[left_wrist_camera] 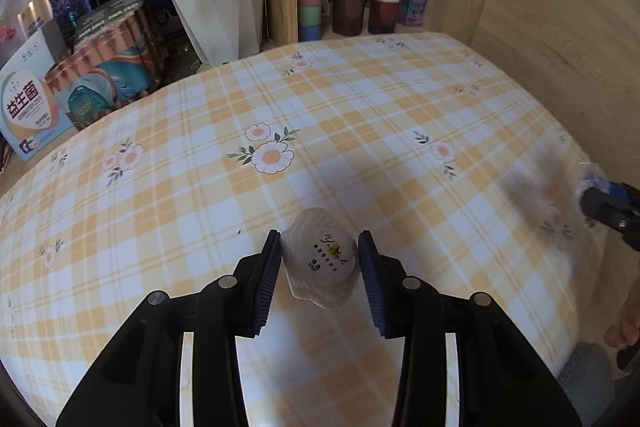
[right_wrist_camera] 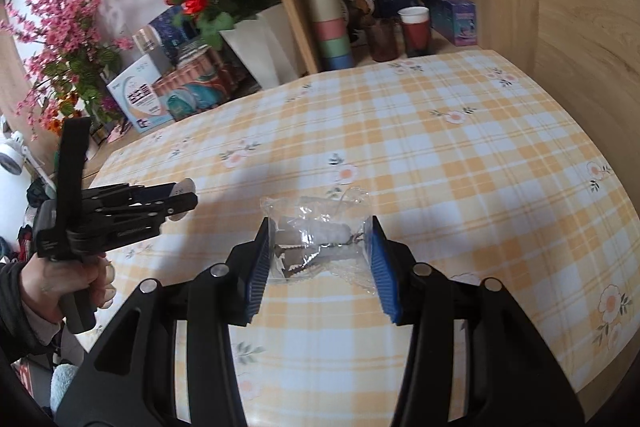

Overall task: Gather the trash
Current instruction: 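Carry the bag and sachet over the bin and open both grippers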

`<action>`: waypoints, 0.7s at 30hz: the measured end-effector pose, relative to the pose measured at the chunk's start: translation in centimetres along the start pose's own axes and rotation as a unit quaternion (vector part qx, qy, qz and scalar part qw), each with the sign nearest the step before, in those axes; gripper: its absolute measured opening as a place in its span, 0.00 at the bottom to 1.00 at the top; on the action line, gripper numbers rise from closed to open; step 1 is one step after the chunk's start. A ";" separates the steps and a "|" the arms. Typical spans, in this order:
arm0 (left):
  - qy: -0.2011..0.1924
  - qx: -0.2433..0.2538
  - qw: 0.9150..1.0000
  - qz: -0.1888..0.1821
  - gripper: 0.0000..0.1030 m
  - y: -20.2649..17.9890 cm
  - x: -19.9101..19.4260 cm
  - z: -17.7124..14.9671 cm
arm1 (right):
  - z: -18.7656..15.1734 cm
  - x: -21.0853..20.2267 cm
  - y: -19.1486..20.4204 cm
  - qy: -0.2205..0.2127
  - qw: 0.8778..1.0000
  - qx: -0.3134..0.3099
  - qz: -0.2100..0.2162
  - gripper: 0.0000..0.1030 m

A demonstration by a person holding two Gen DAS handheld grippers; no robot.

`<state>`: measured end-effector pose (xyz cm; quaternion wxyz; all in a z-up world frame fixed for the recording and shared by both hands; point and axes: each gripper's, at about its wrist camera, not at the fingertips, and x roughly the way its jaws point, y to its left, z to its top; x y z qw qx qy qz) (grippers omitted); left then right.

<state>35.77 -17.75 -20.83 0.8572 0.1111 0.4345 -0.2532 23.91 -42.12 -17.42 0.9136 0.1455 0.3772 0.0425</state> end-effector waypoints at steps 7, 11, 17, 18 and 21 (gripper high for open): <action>-0.044 -0.040 0.998 -0.034 0.37 0.2 -8.1 -3.5 | -1.5 -2.6 3.5 -0.001 1.000 -0.007 0.025 0.46; -0.067 -0.057 0.995 -0.038 0.37 0.1 -12.3 -6.3 | -2.9 -4.6 5.8 -0.003 0.999 -0.017 0.040 0.46; -0.087 -0.067 0.993 -0.030 0.37 -0.4 -18.3 -11.4 | -5.4 -7.1 9.3 0.004 0.997 -0.035 0.062 0.46; -0.089 -0.073 0.993 -0.029 0.37 -0.5 -19.4 -12.4 | -5.9 -7.5 10.0 0.007 0.997 -0.040 0.066 0.46; -0.098 -0.092 0.991 -0.029 0.37 -0.1 -21.6 -14.7 | -7.6 -8.6 11.8 0.014 0.995 -0.061 0.073 0.46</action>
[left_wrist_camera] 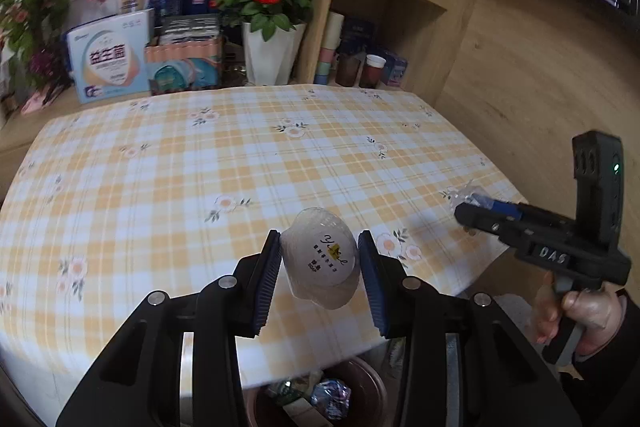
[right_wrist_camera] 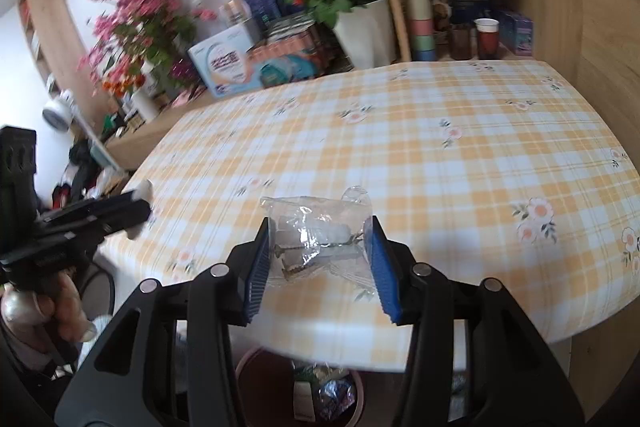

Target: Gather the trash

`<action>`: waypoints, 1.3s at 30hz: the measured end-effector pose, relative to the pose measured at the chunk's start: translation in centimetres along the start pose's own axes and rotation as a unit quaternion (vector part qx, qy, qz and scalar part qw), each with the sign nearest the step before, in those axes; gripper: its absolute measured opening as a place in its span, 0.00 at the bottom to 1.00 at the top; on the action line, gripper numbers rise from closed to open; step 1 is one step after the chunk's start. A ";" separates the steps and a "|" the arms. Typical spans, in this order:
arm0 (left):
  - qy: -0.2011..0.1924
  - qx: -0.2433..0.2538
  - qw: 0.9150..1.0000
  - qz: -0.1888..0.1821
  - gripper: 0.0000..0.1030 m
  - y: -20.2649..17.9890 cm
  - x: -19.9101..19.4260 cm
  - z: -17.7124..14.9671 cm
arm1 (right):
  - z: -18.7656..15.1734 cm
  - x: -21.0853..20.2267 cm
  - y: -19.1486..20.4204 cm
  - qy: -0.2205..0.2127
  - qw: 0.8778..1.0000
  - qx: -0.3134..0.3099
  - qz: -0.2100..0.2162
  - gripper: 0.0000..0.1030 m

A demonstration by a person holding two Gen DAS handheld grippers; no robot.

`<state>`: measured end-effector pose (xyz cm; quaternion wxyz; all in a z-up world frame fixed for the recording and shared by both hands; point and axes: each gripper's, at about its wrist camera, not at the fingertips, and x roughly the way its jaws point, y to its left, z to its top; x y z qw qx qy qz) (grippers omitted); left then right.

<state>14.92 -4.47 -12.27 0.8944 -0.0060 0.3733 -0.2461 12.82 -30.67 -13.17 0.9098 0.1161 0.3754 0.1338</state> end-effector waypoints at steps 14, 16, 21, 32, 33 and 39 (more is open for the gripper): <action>-0.039 -0.064 0.997 0.024 0.37 2.6 -9.6 -7.2 | -7.2 -0.4 7.9 0.072 0.995 -0.060 0.033 0.46; -0.040 -0.066 0.997 0.023 0.37 2.7 -10.3 -7.7 | -7.8 -0.2 8.7 0.080 0.994 -0.063 0.036 0.47; -0.045 -0.070 0.996 0.021 0.37 3.0 -10.9 -8.1 | -8.3 -0.2 9.9 0.083 0.993 -0.070 0.034 0.57; -0.035 -0.065 0.997 0.011 0.37 2.0 -10.3 -8.3 | -6.2 -2.8 8.9 0.004 0.997 -0.072 0.006 0.94; -0.033 -0.063 0.997 0.009 0.37 1.8 -10.1 -8.3 | -5.9 -3.2 8.7 -0.006 0.997 -0.076 -0.002 0.94; -0.011 -0.052 0.999 -0.004 0.37 0.4 -8.5 -8.5 | -3.7 -6.0 6.8 -0.067 0.994 -0.072 -0.043 0.94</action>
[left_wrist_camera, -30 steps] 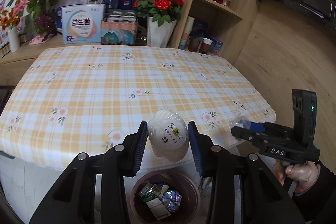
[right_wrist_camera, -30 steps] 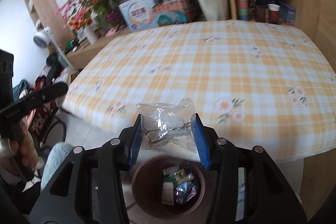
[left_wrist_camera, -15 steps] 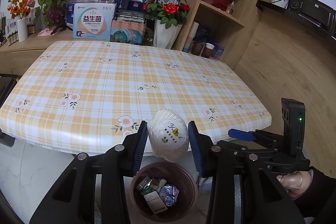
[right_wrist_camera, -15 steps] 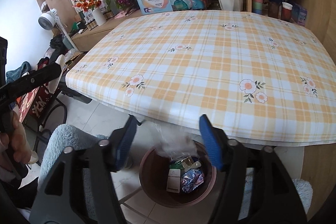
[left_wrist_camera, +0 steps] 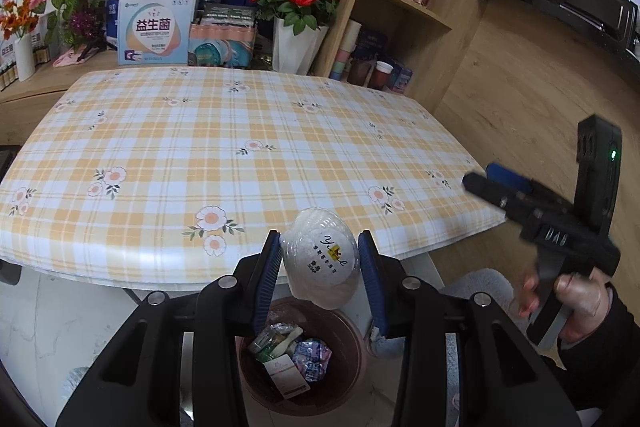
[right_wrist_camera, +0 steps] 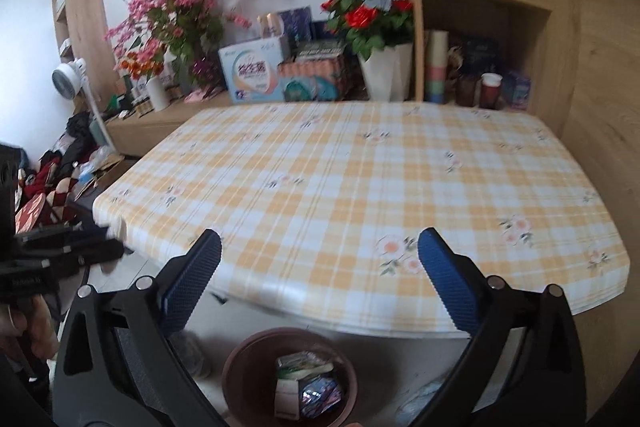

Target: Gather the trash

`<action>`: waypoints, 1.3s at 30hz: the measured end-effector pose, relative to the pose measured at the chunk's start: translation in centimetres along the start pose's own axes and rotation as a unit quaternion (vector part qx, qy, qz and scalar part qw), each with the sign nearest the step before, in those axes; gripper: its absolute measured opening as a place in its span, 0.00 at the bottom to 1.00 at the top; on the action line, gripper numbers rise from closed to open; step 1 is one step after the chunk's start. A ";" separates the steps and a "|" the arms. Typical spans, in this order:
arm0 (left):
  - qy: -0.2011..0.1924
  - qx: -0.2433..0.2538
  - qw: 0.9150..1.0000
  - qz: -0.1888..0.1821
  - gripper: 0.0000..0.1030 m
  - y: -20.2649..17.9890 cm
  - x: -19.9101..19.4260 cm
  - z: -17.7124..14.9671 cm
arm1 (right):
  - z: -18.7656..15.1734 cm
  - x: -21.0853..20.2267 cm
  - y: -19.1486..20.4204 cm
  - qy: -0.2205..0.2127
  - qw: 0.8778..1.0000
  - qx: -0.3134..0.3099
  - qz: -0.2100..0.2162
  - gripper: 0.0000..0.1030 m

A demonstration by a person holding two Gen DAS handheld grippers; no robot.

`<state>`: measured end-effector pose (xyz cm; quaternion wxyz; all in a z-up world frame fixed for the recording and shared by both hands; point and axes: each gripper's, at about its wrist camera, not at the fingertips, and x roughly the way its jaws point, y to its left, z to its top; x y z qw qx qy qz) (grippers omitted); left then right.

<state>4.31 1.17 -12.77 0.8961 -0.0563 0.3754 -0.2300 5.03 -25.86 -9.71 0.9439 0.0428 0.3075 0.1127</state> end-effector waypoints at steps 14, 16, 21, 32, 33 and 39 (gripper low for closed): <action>0.049 0.035 0.997 -0.038 0.38 -3.5 3.1 -1.3 | 0.2 -1.5 -3.9 -0.016 0.999 0.035 -0.025 0.94; 0.057 0.036 0.997 -0.046 0.39 -3.8 3.4 -1.4 | 0.0 -1.4 -4.1 -0.013 0.999 0.041 -0.025 0.94; 0.054 0.036 0.997 -0.039 0.59 -3.7 3.4 -1.3 | -0.2 -1.3 -4.2 -0.010 0.999 0.044 -0.025 0.94; 0.020 0.025 0.999 0.025 0.78 -1.5 1.8 -0.4 | -0.1 -1.2 -3.7 -0.006 0.999 0.038 -0.028 0.94; 0.014 0.022 0.999 0.030 0.81 -1.3 1.6 -0.2 | 0.1 -1.2 -3.6 -0.005 0.999 0.036 -0.028 0.94; -0.021 0.013 0.997 0.067 0.91 -0.1 -0.1 1.0 | 0.9 -1.7 -2.7 -0.007 0.999 0.015 -0.031 0.94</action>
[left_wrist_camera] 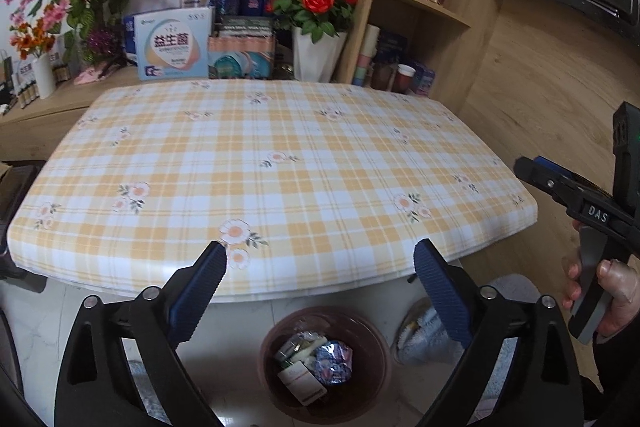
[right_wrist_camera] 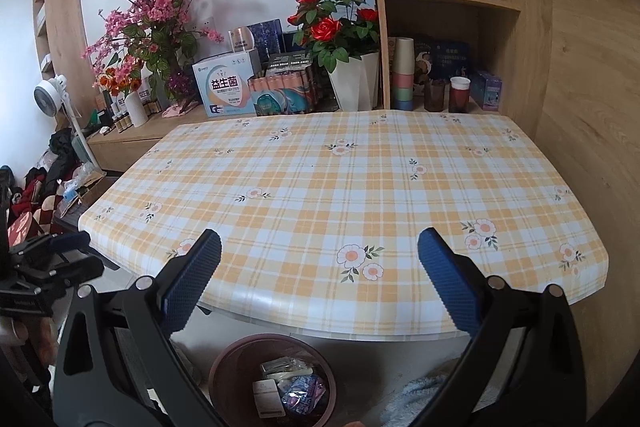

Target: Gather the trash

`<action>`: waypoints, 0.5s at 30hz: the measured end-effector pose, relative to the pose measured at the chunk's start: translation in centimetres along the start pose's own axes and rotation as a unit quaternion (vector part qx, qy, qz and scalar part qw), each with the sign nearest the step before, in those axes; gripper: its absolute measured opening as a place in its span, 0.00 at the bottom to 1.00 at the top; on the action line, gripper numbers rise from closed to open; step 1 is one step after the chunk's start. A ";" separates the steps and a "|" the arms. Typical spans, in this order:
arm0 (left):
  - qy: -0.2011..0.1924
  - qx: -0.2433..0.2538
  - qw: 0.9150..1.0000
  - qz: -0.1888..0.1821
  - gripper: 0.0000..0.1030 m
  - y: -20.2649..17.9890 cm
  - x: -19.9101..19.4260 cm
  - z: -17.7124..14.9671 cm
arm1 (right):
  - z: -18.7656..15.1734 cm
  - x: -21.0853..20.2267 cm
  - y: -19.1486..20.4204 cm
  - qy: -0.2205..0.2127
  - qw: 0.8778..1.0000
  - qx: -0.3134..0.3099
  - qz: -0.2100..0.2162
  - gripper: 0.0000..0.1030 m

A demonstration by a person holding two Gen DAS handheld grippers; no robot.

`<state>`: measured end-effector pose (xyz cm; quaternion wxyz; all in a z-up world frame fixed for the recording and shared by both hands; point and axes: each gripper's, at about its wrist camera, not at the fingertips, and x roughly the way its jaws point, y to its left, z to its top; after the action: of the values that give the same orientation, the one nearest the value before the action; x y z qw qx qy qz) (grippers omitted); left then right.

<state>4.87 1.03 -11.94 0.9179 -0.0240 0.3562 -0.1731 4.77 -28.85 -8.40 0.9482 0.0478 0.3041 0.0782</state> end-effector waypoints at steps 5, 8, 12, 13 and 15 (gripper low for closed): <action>-0.020 0.001 0.999 0.032 0.94 1.1 -1.4 1.2 | 1.1 -0.7 0.6 -0.002 1.000 -0.017 -0.006 0.94; -0.026 -0.001 0.999 0.040 0.94 1.8 -2.2 2.2 | 2.0 -1.1 0.9 -0.002 1.000 -0.026 -0.012 0.94; -0.043 0.005 0.997 0.067 0.94 2.2 -3.6 4.1 | 3.5 -1.7 1.5 -0.001 0.999 -0.042 -0.022 0.94; -0.049 0.012 0.996 0.074 0.94 2.1 -4.1 4.6 | 4.0 -1.9 1.7 0.000 0.999 -0.045 -0.025 0.94; -0.064 0.028 0.993 0.090 0.94 1.6 -5.2 5.6 | 4.6 -2.2 2.0 0.001 0.998 -0.048 -0.027 0.94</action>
<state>5.53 3.85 -4.71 0.9511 0.0231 0.2923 -0.0975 5.48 -27.51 -3.16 0.9510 -0.0062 0.3019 0.0667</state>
